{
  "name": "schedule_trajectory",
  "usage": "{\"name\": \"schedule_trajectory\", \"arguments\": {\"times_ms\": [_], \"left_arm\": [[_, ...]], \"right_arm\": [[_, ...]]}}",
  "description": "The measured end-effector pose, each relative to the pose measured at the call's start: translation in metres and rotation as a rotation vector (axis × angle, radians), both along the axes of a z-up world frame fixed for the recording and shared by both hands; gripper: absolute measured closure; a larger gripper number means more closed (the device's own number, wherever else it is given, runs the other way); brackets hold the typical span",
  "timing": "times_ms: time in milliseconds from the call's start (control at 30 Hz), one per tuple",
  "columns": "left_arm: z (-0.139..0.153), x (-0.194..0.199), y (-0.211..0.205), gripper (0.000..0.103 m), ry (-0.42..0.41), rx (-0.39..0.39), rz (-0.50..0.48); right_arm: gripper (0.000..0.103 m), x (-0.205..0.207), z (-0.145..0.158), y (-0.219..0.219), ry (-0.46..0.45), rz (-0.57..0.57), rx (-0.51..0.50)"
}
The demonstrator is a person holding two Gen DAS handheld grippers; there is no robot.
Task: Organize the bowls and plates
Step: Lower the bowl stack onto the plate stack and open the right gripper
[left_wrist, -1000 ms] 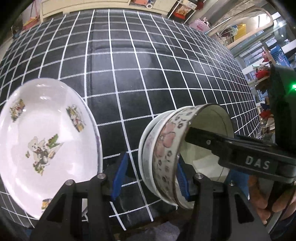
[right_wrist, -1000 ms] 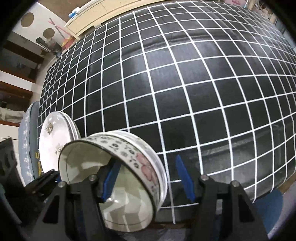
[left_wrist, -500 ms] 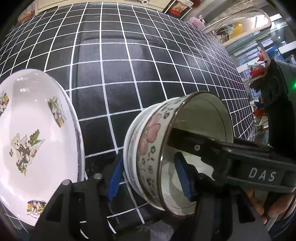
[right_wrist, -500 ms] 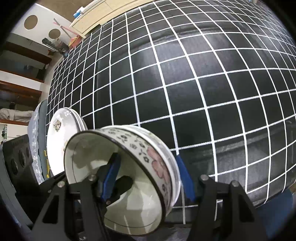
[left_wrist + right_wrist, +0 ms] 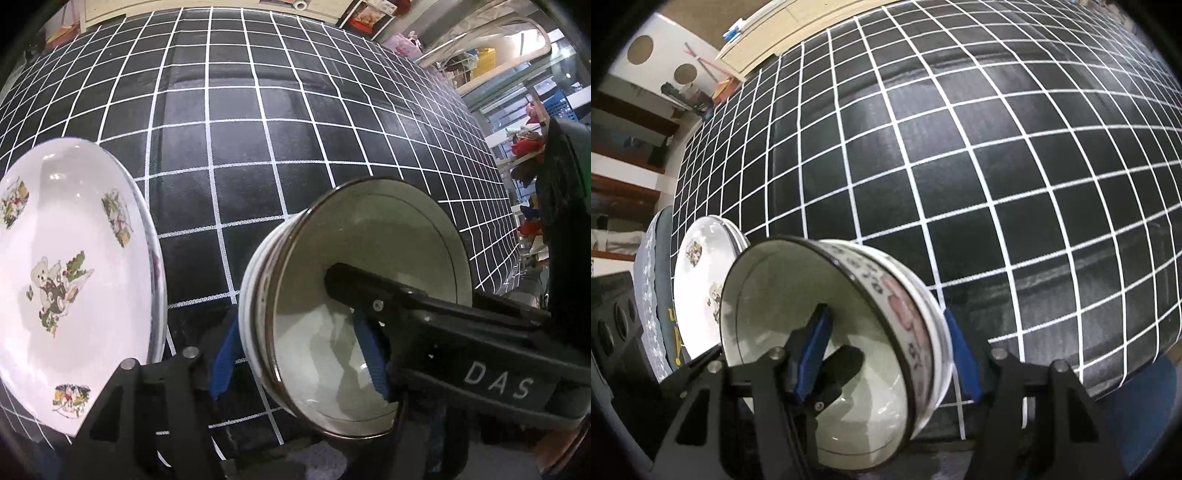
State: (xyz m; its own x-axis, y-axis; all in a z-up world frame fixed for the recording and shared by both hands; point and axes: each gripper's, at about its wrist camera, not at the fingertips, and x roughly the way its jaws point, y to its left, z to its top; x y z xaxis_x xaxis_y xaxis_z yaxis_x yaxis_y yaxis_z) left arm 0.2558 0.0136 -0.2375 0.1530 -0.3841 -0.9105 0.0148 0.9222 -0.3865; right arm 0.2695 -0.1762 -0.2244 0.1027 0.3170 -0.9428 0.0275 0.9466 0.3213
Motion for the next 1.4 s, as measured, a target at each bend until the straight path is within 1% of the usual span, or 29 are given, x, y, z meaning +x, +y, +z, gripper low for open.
{"name": "schedule_trajectory", "arguments": {"times_ms": [200, 367, 467, 667, 833, 933, 1067, 1233, 1400], "left_arm": [[0.000, 0.002, -0.002, 0.045, 0.024, -0.012, 0.031], [0.009, 0.001, 0.008, 0.045, 0.005, -0.006, 0.040], [0.020, 0.002, 0.016, 0.045, -0.012, -0.007, 0.050], [0.049, 0.008, 0.044, 0.045, -0.058, 0.010, 0.085], [0.062, 0.014, 0.081, 0.045, -0.075, 0.037, 0.125], [0.063, 0.014, 0.104, 0.045, -0.074, 0.049, 0.153], [0.055, 0.013, 0.128, 0.045, -0.058, 0.055, 0.183], [0.041, 0.011, 0.152, 0.045, -0.042, 0.052, 0.206], [0.028, 0.014, 0.162, 0.045, -0.032, 0.037, 0.223]], "right_arm": [[0.042, 0.000, 0.005, 0.001, 0.013, -0.016, -0.023], [0.045, -0.001, 0.013, 0.009, 0.006, -0.011, -0.025], [0.045, 0.001, 0.026, 0.020, -0.010, 0.002, -0.032], [0.045, 0.011, 0.055, 0.053, -0.064, 0.046, -0.018], [0.045, 0.022, 0.062, 0.088, -0.082, 0.089, -0.002], [0.045, 0.027, 0.059, 0.113, -0.084, 0.119, 0.005], [0.046, 0.030, 0.051, 0.142, -0.072, 0.154, 0.006], [0.046, 0.033, 0.040, 0.161, -0.069, 0.178, -0.001], [0.046, 0.038, 0.032, 0.171, -0.075, 0.196, -0.020]]}}
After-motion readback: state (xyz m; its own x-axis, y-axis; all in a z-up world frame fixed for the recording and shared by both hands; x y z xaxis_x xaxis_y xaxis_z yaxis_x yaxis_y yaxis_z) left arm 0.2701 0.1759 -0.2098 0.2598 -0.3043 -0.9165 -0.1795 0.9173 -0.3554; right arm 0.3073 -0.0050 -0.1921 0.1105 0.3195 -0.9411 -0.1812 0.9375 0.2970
